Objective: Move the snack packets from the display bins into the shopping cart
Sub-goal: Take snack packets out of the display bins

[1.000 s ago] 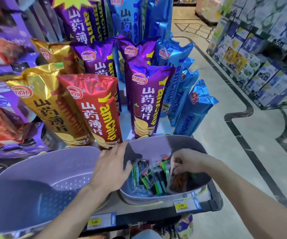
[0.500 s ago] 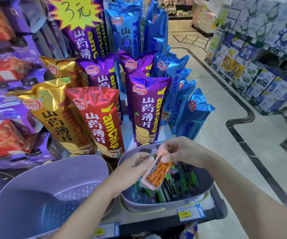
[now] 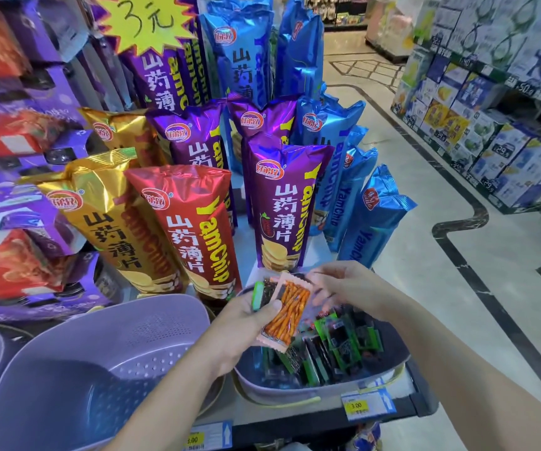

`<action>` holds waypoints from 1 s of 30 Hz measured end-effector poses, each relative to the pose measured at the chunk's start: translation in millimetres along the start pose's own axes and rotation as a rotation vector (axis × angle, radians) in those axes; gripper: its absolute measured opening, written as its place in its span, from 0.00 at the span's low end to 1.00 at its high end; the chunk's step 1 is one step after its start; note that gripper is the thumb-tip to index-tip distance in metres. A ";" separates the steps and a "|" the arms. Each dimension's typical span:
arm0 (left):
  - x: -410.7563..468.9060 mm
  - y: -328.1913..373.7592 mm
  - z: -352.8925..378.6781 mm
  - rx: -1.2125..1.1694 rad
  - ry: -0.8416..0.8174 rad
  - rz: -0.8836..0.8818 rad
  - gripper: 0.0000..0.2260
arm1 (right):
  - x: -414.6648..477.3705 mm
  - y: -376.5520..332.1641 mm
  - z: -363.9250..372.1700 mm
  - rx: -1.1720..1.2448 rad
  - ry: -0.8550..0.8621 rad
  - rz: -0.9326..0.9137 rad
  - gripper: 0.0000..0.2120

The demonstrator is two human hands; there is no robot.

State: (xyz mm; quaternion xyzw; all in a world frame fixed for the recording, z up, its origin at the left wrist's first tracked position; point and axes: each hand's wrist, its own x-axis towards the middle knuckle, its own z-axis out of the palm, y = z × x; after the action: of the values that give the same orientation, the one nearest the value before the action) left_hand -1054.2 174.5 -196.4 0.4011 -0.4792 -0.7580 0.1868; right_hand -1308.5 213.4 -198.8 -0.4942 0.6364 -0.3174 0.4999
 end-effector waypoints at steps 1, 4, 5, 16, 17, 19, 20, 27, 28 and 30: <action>1.2 0.5 -0.7 -0.007 0.029 0.015 0.10 | 3.0 7.2 -3.0 -0.095 0.051 0.022 0.07; 4.7 1.2 -3.4 -0.003 0.072 0.027 0.10 | 11.6 30.5 -7.2 -0.570 0.033 0.083 0.02; 5.3 1.1 -4.3 0.001 0.073 0.024 0.10 | 12.8 38.0 -4.8 -0.665 -0.028 0.126 0.02; 9.8 -0.6 -7.0 -0.029 0.052 0.029 0.10 | 18.3 67.4 11.4 -0.966 -0.288 0.205 0.18; 9.9 -0.6 -7.1 -0.028 0.057 0.026 0.11 | 18.8 69.8 10.2 -0.976 -0.290 0.194 0.12; 10.1 -0.9 -7.8 -0.029 0.065 0.021 0.11 | 17.9 70.0 6.8 -0.964 -0.294 0.172 0.08; 10.3 -0.9 -7.9 -0.031 0.065 0.020 0.11 | 16.6 67.5 5.5 -0.938 -0.290 0.170 0.11; 11.0 0.7 -3.1 -0.006 0.065 0.037 0.12 | -5.4 38.8 -12.8 -0.650 -0.228 0.052 0.07; 10.7 1.2 -2.5 -0.002 0.063 0.033 0.13 | -8.8 32.2 -15.8 -0.609 -0.221 0.024 0.07; 10.1 2.6 -2.1 0.002 0.066 0.026 0.13 | -15.8 18.0 -23.7 -0.493 -0.203 -0.004 0.06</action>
State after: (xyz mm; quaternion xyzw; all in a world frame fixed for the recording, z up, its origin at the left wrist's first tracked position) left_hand -1058.9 165.4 -198.9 0.4199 -0.4788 -0.7413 0.2119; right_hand -1336.5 231.8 -202.8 -0.6318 0.6402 -0.1027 0.4248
